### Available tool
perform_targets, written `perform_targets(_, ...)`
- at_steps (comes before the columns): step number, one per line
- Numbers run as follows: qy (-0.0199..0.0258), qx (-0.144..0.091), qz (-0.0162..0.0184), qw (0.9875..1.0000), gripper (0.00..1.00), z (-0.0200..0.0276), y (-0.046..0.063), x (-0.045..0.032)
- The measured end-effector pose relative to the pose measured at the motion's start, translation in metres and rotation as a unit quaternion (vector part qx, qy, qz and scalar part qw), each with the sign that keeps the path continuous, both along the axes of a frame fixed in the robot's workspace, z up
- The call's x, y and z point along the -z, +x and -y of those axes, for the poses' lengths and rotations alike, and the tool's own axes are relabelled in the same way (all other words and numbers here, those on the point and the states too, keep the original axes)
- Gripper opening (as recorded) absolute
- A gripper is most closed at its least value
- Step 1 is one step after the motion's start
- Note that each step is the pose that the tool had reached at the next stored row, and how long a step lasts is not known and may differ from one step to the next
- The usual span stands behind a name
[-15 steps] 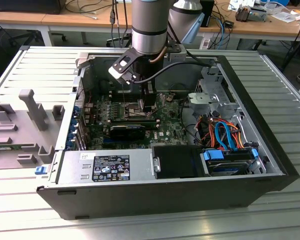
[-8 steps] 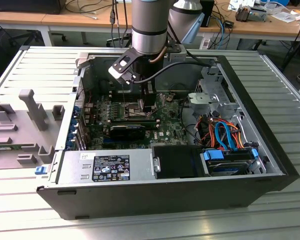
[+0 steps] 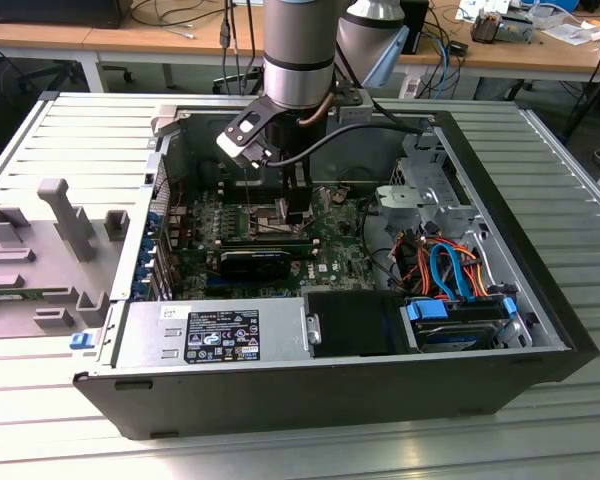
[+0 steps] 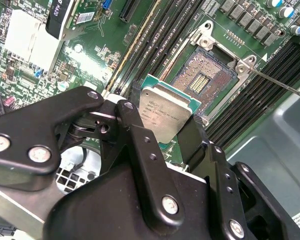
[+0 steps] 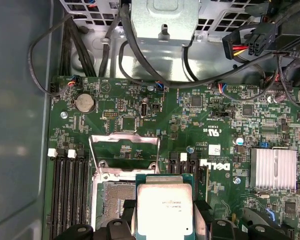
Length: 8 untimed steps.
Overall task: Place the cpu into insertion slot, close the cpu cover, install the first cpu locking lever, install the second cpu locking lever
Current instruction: 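Place the cpu into insertion slot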
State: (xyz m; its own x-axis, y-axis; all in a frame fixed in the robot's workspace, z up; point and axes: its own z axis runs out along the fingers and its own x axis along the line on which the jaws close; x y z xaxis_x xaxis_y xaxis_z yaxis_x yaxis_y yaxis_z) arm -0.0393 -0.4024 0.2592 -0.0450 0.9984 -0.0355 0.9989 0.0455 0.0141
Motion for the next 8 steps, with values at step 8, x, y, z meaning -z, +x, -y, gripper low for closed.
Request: perform_targets(8,0.0,0.003,0.0,1.0,0.54,0.0,0.0,0.0)
